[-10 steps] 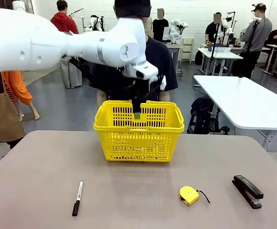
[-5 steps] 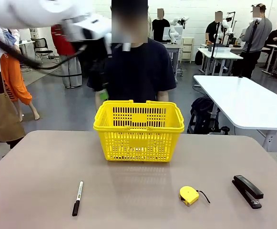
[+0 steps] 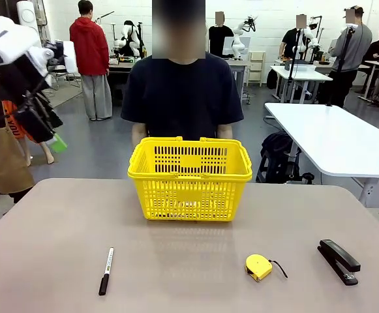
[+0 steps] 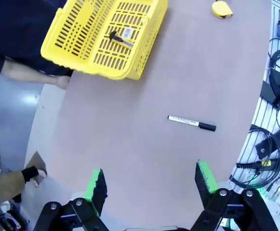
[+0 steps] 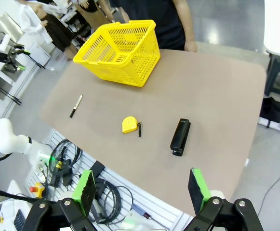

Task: Place the items the person wants into the basket.
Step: Pick up the item the person points to and place it in the Market Basket.

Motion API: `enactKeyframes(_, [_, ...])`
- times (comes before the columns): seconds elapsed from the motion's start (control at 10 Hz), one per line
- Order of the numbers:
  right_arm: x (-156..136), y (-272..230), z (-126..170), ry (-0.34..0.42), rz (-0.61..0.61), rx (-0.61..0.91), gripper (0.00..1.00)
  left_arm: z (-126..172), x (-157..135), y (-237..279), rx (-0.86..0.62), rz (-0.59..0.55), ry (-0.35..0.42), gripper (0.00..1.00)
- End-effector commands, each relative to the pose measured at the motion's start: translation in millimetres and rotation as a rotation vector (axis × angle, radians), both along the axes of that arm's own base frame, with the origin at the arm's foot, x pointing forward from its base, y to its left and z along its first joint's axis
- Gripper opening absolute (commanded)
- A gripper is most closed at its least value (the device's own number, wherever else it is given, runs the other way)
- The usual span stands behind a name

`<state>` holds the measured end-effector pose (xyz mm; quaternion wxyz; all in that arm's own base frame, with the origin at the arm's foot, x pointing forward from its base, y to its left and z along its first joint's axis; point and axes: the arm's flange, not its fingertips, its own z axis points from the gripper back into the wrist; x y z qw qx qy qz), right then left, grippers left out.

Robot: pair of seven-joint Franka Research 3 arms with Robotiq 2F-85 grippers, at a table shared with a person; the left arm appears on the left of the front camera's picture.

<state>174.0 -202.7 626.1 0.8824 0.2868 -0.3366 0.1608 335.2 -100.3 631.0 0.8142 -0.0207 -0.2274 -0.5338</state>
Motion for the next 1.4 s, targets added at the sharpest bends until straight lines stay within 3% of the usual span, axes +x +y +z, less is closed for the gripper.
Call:
enactKeyframes(0.0, [0.4,0.2,-1.3,-0.012,0.019,0.013,1.0,0.4,5.8,1.1,0.013,0.027,0.033,0.95])
enactKeyframes(0.3, [0.4,0.2,-1.3,-0.012,0.019,0.013,1.0,-2.0,24.5,6.7,0.035,0.076,0.111,0.95])
enactKeyframes(0.4, [0.4,0.2,-1.3,-0.012,0.019,0.013,1.0,-6.0,8.9,8.6,0.003,0.033,0.044,0.95])
enactKeyframes(1.3, [0.4,0.2,-1.3,-0.012,0.019,0.013,1.0,-3.1,10.1,6.6,0.004,0.038,0.052,0.95])
